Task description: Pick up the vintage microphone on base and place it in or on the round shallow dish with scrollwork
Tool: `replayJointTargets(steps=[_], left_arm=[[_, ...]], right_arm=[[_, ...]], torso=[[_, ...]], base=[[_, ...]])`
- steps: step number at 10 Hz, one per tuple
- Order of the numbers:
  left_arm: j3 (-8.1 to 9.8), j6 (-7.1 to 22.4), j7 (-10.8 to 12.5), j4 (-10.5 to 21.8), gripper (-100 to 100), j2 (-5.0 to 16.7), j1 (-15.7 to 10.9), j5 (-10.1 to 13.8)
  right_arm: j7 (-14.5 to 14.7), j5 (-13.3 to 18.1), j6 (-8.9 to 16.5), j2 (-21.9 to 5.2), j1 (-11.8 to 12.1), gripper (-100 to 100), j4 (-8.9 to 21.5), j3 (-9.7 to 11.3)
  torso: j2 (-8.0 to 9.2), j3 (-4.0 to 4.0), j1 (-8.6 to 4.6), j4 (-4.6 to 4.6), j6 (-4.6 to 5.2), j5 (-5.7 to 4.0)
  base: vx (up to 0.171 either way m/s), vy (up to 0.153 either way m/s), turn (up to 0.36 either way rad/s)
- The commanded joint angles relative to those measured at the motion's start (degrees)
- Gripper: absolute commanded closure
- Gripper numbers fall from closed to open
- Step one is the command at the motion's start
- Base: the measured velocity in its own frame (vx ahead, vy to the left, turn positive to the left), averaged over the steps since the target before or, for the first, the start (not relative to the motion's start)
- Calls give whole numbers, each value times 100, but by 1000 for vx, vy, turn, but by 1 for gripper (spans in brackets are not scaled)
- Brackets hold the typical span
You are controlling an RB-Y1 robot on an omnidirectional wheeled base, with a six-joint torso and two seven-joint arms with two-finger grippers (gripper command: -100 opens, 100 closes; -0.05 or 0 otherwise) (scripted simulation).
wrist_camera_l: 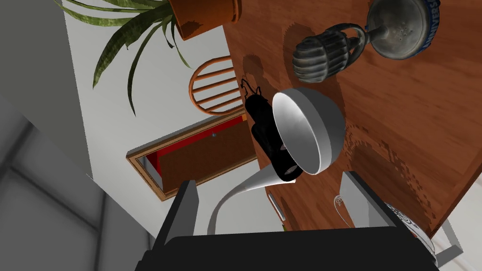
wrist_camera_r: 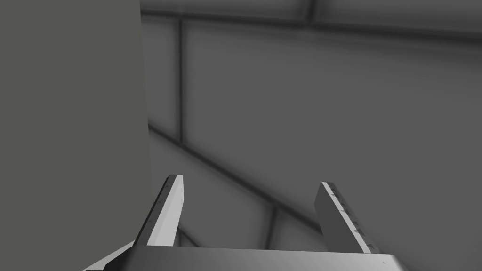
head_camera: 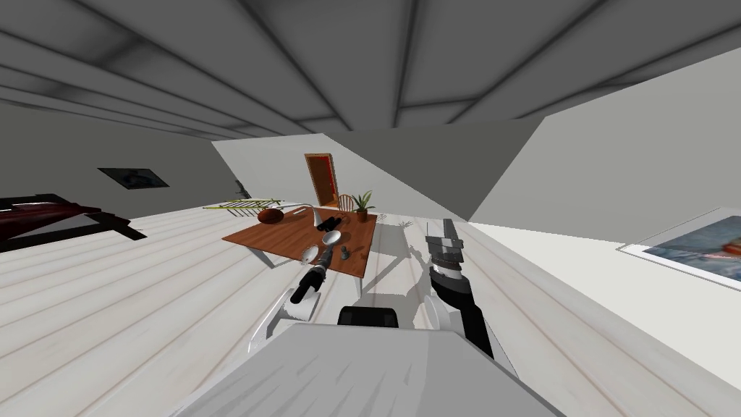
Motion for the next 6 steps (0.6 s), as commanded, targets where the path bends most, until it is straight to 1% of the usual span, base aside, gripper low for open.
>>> replayJointTargets(steps=[1, 3, 4, 6], left_arm=[[-26, 221, 13, 26, -100, -15, -50, -9], [-77, 570, 53, 242, -100, -44, -287, -13], [-77, 648, 53, 242, -100, -44, -287, -13], [-119, 981, 87, 451, -100, -77, -538, -6]], right_arm=[[0, 0, 0, 0, 0, 0, 0, 0], [0, 0, 0, 0, 0, 0, 0, 0], [0, 0, 0, 0, 0, 0, 0, 0], [0, 0, 0, 0, 0, 0, 0, 0]], torso=[[0, 0, 0, 0, 0, 0], [-1, -1, -6, 0, 0, -1], [-3, -2, -3, -1, 0, 0], [-2, -1, -6, 0, -1, -1]], base=[[7, 33, -24], [11, 31, -38], [10, 30, -22], [10, 28, -29]])
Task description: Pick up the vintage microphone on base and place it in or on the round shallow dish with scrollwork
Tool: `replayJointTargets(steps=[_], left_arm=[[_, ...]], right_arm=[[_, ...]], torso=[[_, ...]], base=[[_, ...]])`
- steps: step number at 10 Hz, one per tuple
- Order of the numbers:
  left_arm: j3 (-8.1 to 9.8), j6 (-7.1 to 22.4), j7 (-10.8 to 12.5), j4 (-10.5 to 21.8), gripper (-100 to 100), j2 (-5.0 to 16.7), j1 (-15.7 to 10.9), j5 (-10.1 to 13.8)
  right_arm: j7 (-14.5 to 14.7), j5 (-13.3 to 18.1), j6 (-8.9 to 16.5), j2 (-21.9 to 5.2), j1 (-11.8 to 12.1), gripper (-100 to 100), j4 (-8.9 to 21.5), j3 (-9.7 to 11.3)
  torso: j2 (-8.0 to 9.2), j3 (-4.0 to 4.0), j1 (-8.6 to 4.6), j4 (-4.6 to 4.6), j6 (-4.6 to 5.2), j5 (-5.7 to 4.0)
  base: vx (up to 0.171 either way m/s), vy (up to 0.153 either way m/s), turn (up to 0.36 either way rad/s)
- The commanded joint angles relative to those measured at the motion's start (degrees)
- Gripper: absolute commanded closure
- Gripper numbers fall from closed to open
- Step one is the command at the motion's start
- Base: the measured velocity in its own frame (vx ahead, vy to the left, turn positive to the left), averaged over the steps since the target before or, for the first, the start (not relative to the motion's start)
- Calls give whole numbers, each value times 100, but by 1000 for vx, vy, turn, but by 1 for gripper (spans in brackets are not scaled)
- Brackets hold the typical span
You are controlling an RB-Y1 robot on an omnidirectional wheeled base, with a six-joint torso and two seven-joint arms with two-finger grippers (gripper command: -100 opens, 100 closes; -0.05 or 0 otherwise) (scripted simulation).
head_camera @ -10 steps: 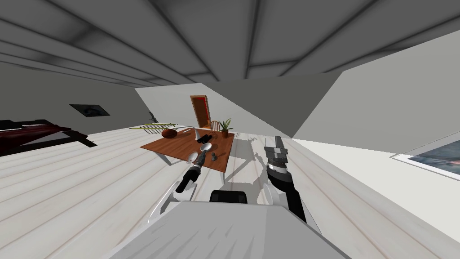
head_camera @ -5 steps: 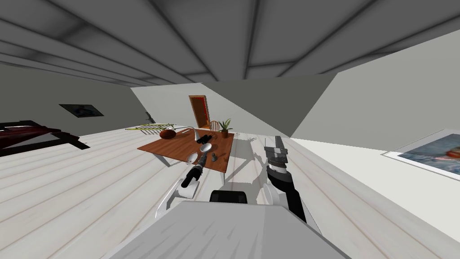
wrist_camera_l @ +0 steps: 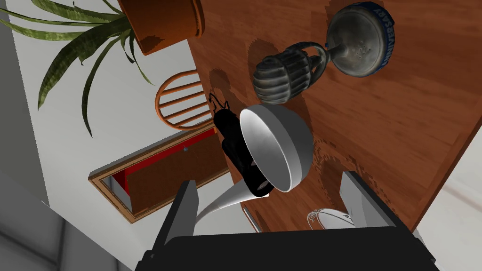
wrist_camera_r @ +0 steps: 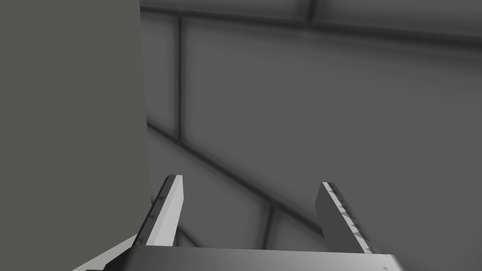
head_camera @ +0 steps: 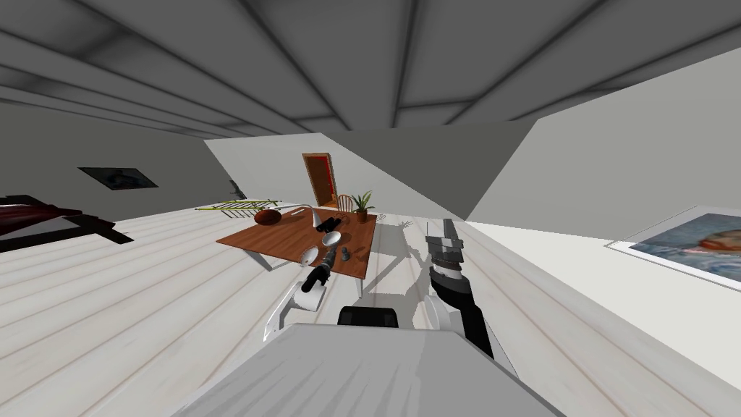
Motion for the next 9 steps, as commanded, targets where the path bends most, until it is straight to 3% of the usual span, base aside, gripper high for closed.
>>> replayJointTargets(steps=[1, 9], left_arm=[[-13, 201, 10, 55, -100, -8, -82, 5], [-118, 1342, 94, 698, -100, -191, -922, 67]], right_arm=[[0, 0, 0, 0, 0, 0, 0, 0], [0, 0, 0, 0, 0, 0, 0, 0]], torso=[[0, 0, 0, 0, 0, 0], [-3, -2, -2, -1, -1, -1]], base=[[8, 23, -18], [16, 23, -24]])
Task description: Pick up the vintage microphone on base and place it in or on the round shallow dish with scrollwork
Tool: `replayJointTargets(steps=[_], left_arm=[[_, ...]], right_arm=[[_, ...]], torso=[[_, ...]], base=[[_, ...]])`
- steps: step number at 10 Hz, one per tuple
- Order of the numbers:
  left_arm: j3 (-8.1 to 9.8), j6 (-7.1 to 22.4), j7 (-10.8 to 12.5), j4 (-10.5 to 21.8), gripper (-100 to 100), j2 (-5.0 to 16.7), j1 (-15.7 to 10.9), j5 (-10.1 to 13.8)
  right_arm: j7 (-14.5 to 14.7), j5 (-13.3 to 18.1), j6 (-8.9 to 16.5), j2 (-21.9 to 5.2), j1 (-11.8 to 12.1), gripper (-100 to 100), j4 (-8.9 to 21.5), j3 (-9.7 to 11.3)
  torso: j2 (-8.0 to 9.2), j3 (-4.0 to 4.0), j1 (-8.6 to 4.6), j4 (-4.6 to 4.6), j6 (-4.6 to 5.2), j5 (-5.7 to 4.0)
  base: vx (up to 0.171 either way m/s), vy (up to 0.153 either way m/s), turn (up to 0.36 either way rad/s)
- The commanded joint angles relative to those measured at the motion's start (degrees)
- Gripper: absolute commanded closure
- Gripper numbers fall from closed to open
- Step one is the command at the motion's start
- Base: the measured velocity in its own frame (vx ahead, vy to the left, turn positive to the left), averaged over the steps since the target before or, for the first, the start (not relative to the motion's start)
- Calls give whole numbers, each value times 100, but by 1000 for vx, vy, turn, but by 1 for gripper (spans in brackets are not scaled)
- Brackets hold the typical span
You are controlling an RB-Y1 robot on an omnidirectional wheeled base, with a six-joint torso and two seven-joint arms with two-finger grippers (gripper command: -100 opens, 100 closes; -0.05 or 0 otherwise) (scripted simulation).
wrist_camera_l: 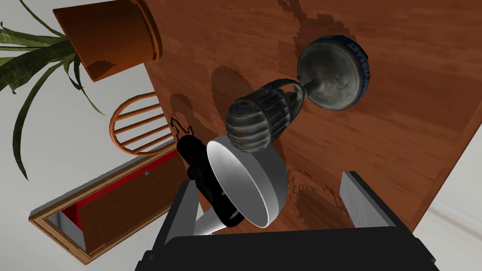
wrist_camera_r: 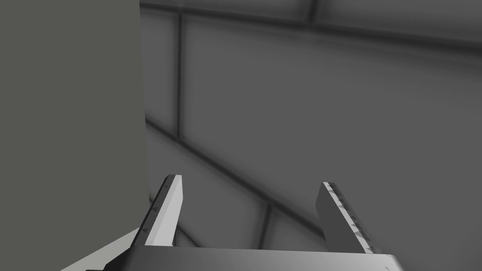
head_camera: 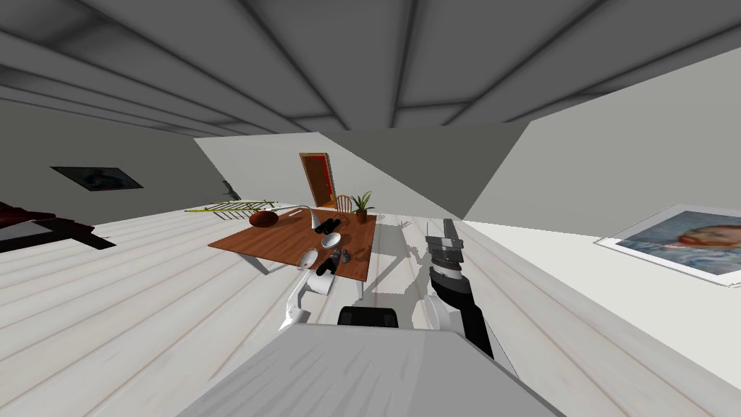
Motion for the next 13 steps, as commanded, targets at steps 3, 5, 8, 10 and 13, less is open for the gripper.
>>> replayJointTargets(steps=[3, 5, 8, 10, 13], left_arm=[[-42, 427, 30, 228, -100, -151, -307, 26], [-53, 485, 33, 238, -100, -203, -344, 22], [161, 378, 73, 691, -100, -182, -678, 46], [304, 290, 99, 999, -100, -163, -895, 61], [519, 159, 137, 1451, -100, -134, -1220, 84]], right_arm=[[0, 0, 0, 0, 0, 0, 0, 0], [0, 0, 0, 0, 0, 0, 0, 0], [0, 0, 0, 0, -1, 0, 0, 1], [0, 0, 0, 0, -1, 0, 0, 0], [0, 0, 0, 0, -1, 0, 0, 0]], torso=[[2, 1, -3, 0, 0, -1], [-2, -1, -4, 0, 0, -1], [18, 10, -8, 3, 1, -2], [30, 17, -6, 6, -1, -2], [28, 16, -9, 6, -1, -2]], base=[[18, 14, -18], [24, 11, -17], [-33, -1, -81], [-52, 0, -79], [-47, -5, -80]])
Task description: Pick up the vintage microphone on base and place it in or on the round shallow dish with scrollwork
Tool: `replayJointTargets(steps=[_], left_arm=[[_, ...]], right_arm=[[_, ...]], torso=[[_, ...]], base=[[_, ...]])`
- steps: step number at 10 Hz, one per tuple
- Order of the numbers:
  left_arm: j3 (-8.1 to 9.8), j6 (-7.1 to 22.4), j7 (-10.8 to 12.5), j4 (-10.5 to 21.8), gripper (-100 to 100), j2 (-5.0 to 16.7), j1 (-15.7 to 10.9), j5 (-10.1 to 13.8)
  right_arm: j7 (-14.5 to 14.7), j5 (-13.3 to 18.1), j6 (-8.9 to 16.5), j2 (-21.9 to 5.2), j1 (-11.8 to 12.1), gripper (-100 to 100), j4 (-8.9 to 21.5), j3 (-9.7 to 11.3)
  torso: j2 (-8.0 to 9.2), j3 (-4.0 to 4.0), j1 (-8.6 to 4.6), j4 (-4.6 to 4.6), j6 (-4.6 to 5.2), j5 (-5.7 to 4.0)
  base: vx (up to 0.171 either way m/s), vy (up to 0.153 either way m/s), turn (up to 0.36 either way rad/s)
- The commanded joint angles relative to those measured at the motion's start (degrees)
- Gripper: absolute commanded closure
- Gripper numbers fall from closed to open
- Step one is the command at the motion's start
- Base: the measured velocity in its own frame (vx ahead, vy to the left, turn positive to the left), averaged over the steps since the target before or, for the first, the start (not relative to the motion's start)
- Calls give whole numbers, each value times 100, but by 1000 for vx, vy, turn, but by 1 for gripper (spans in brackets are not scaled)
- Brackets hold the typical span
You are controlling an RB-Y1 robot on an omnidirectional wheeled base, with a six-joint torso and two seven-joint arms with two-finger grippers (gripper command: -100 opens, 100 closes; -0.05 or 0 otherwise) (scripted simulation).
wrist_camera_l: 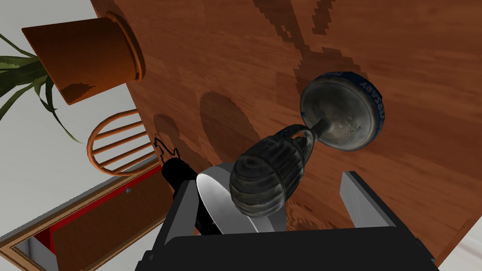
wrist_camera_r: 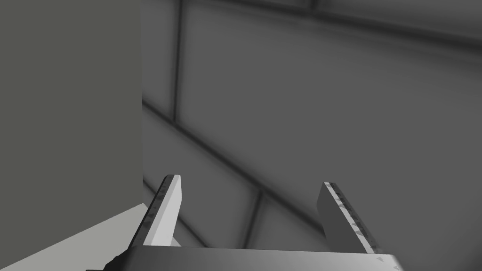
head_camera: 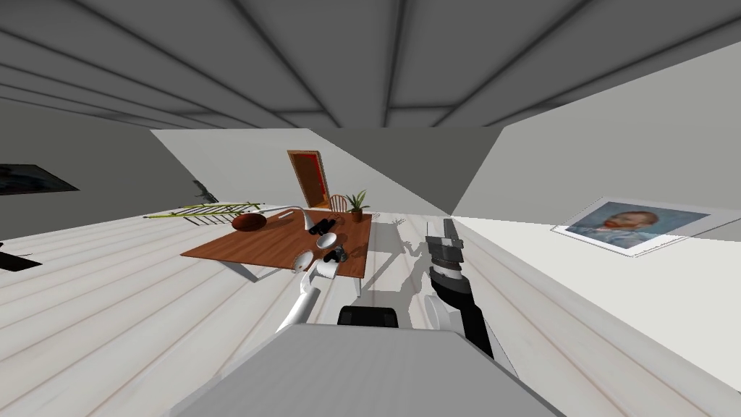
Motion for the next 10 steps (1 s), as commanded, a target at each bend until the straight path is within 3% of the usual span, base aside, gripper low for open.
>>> replayJointTargets(steps=[1, 2, 3, 4, 8, 9, 10], left_arm=[[119, -52, 18, 229, -100, 20, -181, 21], [190, -96, 31, 380, -100, 30, -289, 28], [144, -72, 22, 286, -100, 24, -216, 23], [152, -81, 24, 301, 100, 26, -225, 26], [151, -76, 24, 297, 100, 25, -225, 26], [150, -76, 24, 297, 0, 25, -224, 26], [47, -9, 5, 78, 100, 11, -72, 13]], right_arm=[[0, 0, 0, 0, 0, 0, 0, 0], [0, 0, 0, 0, 0, 0, 0, 0], [0, 0, 0, 0, 0, 0, 0, 0], [0, 0, 0, 0, 1, 0, 0, 0], [0, 0, 0, 0, 1, 0, 0, 0], [0, 0, 0, 0, 1, 0, 0, 0], [0, 0, 0, 0, 1, 0, 0, 0]], torso=[[0, 0, 0, 0, 0, 0], [-1, -1, 0, 0, 0, 0], [0, 0, -2, 0, 0, 0], [-6, -3, 0, -1, -2, 0], [-24, -15, 8, -7, -1, 5], [-25, -15, 8, -7, -1, 5], [-25, -16, 8, -7, -1, 5]], base=[[-43, -5, -78], [-45, -10, -77], [-20, -4, -14], [0, 0, 0], [0, 0, 0], [0, 0, 0], [31, 8, 108]])
